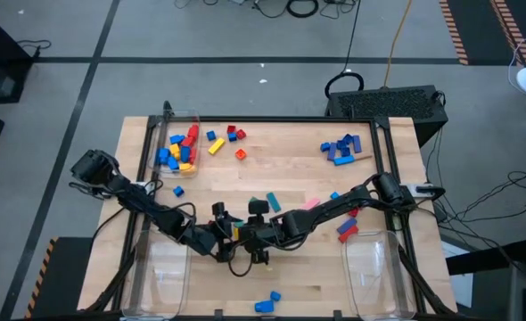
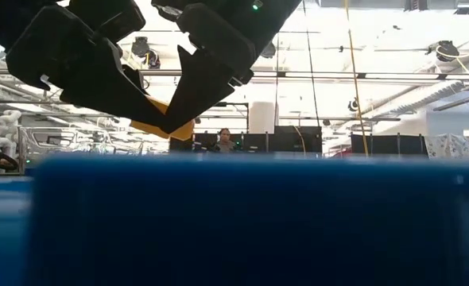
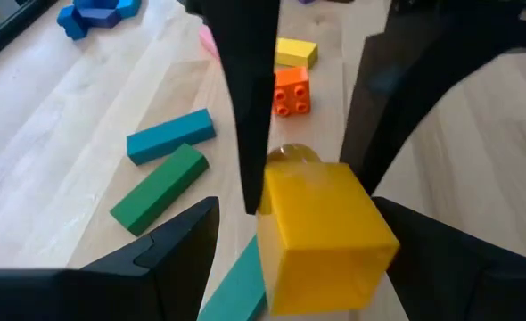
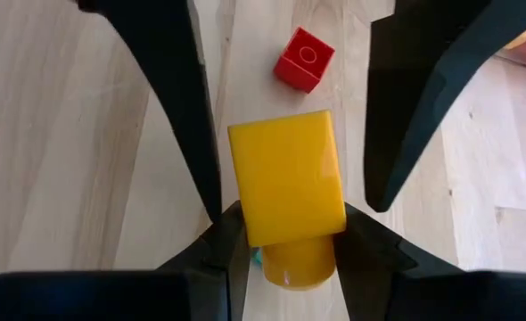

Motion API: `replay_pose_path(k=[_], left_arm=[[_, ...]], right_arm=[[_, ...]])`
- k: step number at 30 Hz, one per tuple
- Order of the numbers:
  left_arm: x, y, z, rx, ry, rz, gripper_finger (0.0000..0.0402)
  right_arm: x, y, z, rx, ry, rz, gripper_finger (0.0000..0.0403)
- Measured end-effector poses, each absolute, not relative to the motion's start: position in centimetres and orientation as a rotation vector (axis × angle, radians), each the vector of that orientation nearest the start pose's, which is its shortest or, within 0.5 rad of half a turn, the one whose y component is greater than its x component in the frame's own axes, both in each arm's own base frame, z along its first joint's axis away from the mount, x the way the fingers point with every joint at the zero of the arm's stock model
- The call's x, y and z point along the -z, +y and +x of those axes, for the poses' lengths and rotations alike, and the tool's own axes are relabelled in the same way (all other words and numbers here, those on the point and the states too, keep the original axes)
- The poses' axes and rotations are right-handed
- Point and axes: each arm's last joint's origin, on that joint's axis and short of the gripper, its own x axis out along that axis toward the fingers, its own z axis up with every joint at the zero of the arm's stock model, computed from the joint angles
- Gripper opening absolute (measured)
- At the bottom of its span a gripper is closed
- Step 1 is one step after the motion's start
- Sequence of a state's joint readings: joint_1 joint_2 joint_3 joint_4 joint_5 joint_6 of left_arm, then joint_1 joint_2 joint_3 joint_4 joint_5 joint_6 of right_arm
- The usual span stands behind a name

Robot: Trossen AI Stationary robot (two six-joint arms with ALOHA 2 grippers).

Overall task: Sort blocks by size
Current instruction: Put the yellow one stud game piece into the top left transparent bin

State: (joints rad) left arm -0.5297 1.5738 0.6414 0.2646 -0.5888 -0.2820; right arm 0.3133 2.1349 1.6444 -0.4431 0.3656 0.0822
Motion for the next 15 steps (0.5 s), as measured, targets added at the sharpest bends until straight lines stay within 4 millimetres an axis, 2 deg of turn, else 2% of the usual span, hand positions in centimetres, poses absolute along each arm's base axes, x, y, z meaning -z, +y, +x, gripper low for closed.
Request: replay_pose_path(k=[4, 12, 15], left_arm=[[-14.97, -13.11, 25.58, -0.14, 0.548, 0.082, 0.0262], [-14.91, -13.11, 25.54, -0.136, 0.556, 0.089, 0.0134], [-14.9, -13.1, 25.54, -0.132, 0.558, 0.084, 0.0131]], right_arm=[[-18.78, 13.25, 44.25, 0.086, 0.877, -0.235, 0.0116], [-18.69, 13.17, 44.15, 0.092, 0.891, -0.224, 0.014], [-18.6, 13.17, 43.99, 0.093, 0.909, -0.225, 0.0147]])
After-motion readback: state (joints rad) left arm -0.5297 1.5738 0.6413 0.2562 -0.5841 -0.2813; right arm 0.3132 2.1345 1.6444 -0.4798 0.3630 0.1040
